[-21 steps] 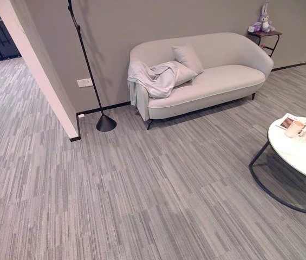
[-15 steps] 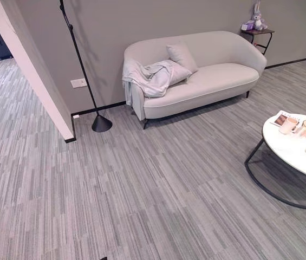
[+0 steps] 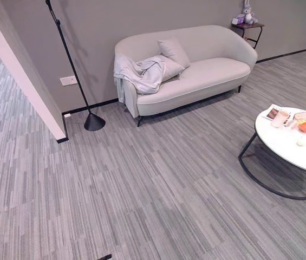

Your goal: Hang the clothes on the sofa on the clothes rack.

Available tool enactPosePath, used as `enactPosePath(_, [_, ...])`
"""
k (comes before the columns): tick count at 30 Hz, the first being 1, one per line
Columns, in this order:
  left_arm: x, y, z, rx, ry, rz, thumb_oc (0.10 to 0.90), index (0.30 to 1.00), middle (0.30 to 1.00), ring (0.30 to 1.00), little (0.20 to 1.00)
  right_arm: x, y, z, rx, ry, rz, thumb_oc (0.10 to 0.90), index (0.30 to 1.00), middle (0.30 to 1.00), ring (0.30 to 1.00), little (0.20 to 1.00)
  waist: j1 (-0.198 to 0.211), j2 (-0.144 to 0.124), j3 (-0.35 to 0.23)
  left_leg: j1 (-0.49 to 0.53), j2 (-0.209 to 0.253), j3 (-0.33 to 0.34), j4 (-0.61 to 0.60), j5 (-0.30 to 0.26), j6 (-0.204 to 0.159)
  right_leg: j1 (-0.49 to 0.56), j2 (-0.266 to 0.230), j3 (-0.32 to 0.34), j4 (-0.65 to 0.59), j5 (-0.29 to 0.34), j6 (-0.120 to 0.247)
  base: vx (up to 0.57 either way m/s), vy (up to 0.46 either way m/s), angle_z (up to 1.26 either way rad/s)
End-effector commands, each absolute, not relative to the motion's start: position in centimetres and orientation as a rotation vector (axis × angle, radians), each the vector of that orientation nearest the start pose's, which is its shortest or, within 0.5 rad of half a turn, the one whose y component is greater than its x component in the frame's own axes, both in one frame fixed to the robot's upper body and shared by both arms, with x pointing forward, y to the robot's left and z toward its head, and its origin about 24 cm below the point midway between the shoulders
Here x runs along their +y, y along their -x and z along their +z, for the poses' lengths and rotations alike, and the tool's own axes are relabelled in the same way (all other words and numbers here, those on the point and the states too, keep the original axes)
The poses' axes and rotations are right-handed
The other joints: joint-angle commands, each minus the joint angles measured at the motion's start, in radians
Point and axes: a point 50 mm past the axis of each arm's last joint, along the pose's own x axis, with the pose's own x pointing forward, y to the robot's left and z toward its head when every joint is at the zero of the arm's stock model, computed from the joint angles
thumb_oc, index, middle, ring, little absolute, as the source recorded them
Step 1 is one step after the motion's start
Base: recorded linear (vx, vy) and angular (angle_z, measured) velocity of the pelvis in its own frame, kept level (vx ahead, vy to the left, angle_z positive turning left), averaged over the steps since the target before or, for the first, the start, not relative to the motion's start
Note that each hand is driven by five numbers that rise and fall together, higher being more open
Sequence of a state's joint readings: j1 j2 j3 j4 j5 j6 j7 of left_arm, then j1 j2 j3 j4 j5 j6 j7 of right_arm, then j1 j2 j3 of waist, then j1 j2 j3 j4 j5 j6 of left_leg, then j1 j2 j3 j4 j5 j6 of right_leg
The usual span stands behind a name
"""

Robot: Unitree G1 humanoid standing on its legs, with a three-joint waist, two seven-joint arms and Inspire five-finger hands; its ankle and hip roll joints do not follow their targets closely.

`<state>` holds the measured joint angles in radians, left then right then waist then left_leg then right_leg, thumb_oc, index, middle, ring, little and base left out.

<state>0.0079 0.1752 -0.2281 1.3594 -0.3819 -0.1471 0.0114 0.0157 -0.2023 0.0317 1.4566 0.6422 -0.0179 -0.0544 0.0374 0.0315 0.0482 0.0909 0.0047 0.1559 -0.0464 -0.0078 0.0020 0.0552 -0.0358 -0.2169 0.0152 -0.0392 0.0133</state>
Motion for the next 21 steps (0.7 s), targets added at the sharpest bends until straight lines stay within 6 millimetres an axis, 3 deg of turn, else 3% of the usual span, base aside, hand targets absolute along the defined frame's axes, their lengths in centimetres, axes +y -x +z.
enactPosePath(1, [19.0,-7.9,-17.2,1.194,-0.005,0.133,0.800,0.900,0.900,0.900,0.900,-20.3,-5.8,-17.5,1.336,-0.300,-0.494,0.800,0.900,0.900,0.900,0.900,-0.001,-0.045,0.011,-0.009,-0.025,-0.053,-0.041,-0.024,-0.008,0.031,-0.145,-0.037,-0.043,0.073,0.121,-0.02,0.067,0.08])
enactPosePath(3, [19.0,-8.2,-17.1,1.183,-0.018,0.123,0.800,0.900,0.900,0.900,0.900,-20.2,-6.0,-17.5,1.335,-0.286,-0.478,0.800,0.900,0.900,0.900,0.900,-0.001,-0.045,0.014,-0.008,-0.027,-0.053,-0.041,-0.025,-0.005,0.024,-0.147,-0.035,-0.027,0.068,0.121,-0.01,0.050,0.00])
enactPosePath(8, [18.9,-8.7,-17.0,1.162,-0.054,0.083,0.800,0.900,0.900,0.900,0.900,-19.8,-6.0,-17.6,1.353,-0.248,-0.423,0.800,0.900,0.900,0.900,0.900,-0.002,-0.035,0.043,0.021,-0.034,-0.046,-0.041,-0.043,0.020,-0.046,-0.167,-0.033,0.150,0.038,0.128,-0.01,0.073,-0.03])
enactPosePath(11, [19.0,-8.7,-17.0,1.162,-0.046,0.094,0.800,0.900,0.900,0.900,0.900,-19.7,-6.1,-17.6,1.355,-0.260,-0.417,0.800,0.900,0.900,0.900,0.900,0.003,-0.025,0.074,0.060,-0.035,-0.031,-0.041,-0.058,0.039,-0.121,-0.211,-0.077,0.351,0.094,0.158,0.03,0.088,-0.23])
enactPosePath(12, [19.1,-8.5,-17.0,1.173,-0.042,0.101,0.800,0.900,0.900,0.900,0.900,-19.7,-6.0,-17.6,1.351,-0.282,-0.431,0.800,0.900,0.900,0.900,0.900,0.007,-0.024,0.084,0.084,-0.036,-0.023,-0.041,-0.073,0.043,-0.163,-0.253,-0.125,0.446,0.132,0.172,0.11,0.062,-0.30])
enactPosePath(14, [19.2,-8.4,-17.0,1.177,-0.037,0.104,0.800,0.900,0.900,0.900,0.900,-19.8,-6.0,-17.6,1.348,-0.289,-0.441,0.800,0.900,0.900,0.900,0.900,0.007,-0.029,0.086,0.094,-0.041,-0.019,-0.041,-0.085,0.042,-0.171,-0.282,-0.154,0.448,0.147,0.176,0.12,-0.027,-0.19])
enactPosePath(15, [19.4,-8.6,-17.0,1.174,-0.036,0.111,0.800,0.900,0.900,0.900,0.900,-19.8,-5.8,-17.6,1.350,-0.301,-0.455,0.800,0.900,0.900,0.900,0.900,0.013,-0.035,0.088,0.100,-0.035,-0.012,-0.041,-0.098,0.033,-0.177,-0.309,-0.192,0.374,0.150,0.173,0.20,-0.162,-0.03])
enactPosePath(16, [19.5,-8.7,-16.9,1.173,-0.034,0.113,0.800,0.900,0.900,0.900,0.900,-19.8,-5.8,-17.6,1.351,-0.312,-0.468,0.800,0.900,0.900,0.900,0.900,0.013,-0.038,0.086,0.108,-0.031,-0.023,-0.041,-0.117,0.021,-0.187,-0.317,-0.184,0.304,0.135,0.183,0.22,-0.245,0.04])
enactPosePath(17, [19.6,-8.8,-16.9,1.171,-0.034,0.115,0.800,0.900,0.900,0.900,0.900,-19.9,-5.9,-17.6,1.348,-0.326,-0.477,0.800,0.900,0.900,0.900,0.900,0.013,-0.041,0.087,0.100,-0.025,-0.021,-0.041,-0.112,0.010,-0.181,-0.313,-0.196,0.209,0.164,0.174,0.12,-0.156,0.02])
enactPosePath(18, [19.6,-8.8,-16.9,1.171,-0.034,0.115,0.800,0.900,0.900,0.900,0.900,-19.9,-5.9,-17.6,1.347,-0.326,-0.477,0.800,0.900,0.900,0.900,0.900,0.013,-0.040,0.087,0.102,-0.023,-0.021,-0.041,-0.112,0.009,-0.177,-0.310,-0.198,0.205,0.166,0.173,0.10,-0.171,-0.05])
enactPosePath(21, [19.9,-9.4,-16.7,1.157,-0.035,0.128,0.800,0.900,0.900,0.900,0.900,-19.8,-6.2,-17.6,1.343,-0.354,-0.498,0.800,0.900,0.900,0.900,0.900,0.007,-0.042,0.094,0.133,0.003,-0.039,-0.041,-0.145,-0.029,-0.208,-0.342,-0.171,-0.050,0.268,0.215,0.26,-0.204,-0.03])
